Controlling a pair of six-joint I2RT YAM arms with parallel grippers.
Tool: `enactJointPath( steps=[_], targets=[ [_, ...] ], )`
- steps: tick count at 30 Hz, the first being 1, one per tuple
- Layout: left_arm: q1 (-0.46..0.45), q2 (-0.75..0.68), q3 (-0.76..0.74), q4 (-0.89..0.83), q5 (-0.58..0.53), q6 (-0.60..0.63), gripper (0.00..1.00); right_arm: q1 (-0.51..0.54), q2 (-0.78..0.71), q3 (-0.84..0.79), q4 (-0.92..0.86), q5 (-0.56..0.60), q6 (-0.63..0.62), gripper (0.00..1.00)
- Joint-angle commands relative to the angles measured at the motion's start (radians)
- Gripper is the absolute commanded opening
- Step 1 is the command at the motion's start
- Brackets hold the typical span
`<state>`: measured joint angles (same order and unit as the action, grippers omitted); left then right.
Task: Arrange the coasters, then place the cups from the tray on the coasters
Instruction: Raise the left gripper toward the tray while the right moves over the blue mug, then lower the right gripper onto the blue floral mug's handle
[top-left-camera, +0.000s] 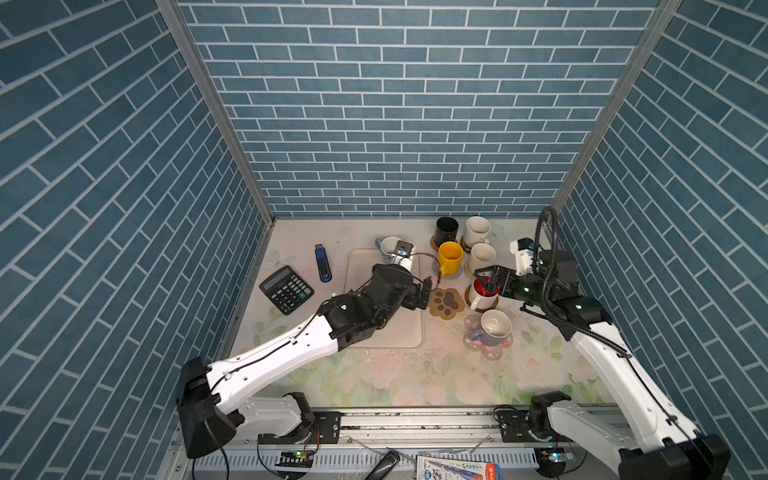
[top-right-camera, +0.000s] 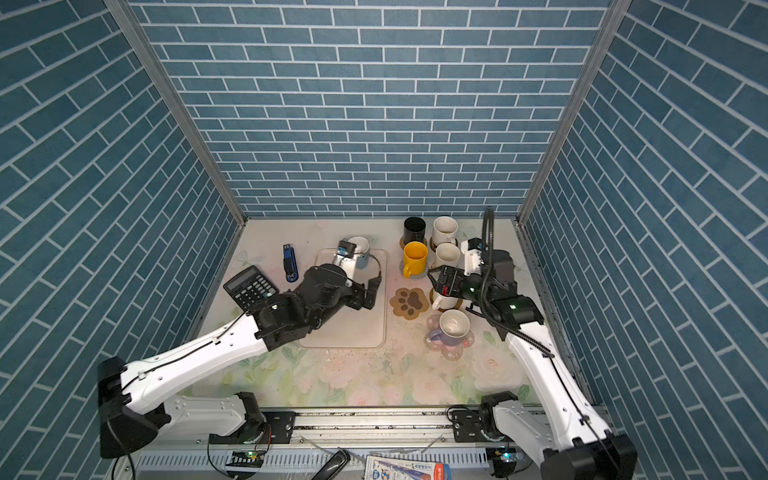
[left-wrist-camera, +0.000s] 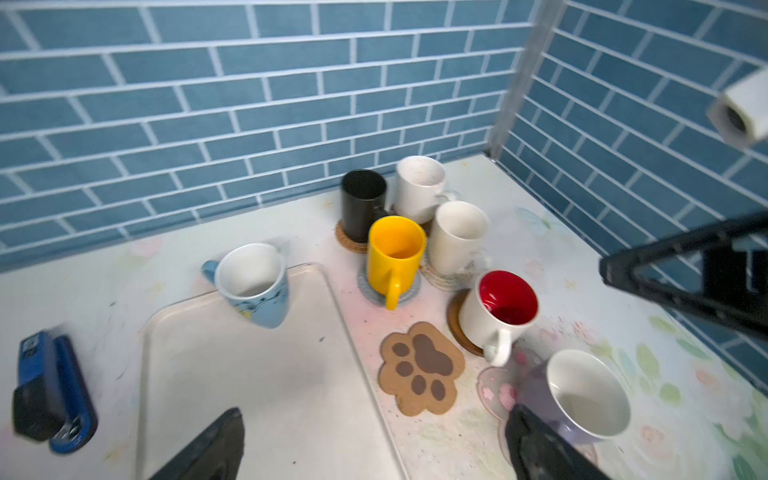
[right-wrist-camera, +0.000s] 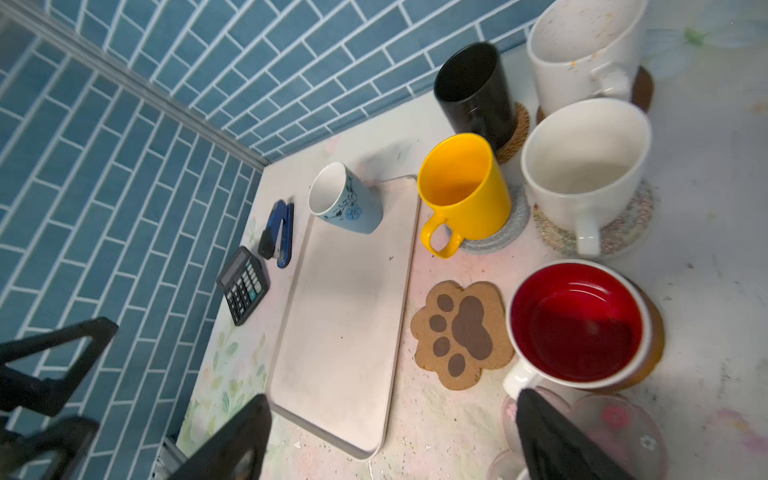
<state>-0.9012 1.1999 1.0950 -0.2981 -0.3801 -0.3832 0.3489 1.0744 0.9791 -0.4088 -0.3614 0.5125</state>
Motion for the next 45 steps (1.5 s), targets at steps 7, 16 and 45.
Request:
enactJointPath(
  steps=[7, 16, 45],
  targets=[
    [0.245, -0.087, -0.126, -0.047, 0.076, -0.138, 0.99, 0.162, 0.383, 0.316, 0.029, 0.054, -0.065, 0.91],
    [0.476, 0.009, -0.198, 0.141, 0.219, -0.204, 0.99, 0.151, 0.847, 0.831, -0.146, -0.020, -0.139, 0.84],
    [0.577, 0.287, -0.213, 0.435, 0.232, -0.142, 0.99, 0.099, 1.627, 1.647, -0.063, -0.310, 0.042, 0.07]
  ],
)
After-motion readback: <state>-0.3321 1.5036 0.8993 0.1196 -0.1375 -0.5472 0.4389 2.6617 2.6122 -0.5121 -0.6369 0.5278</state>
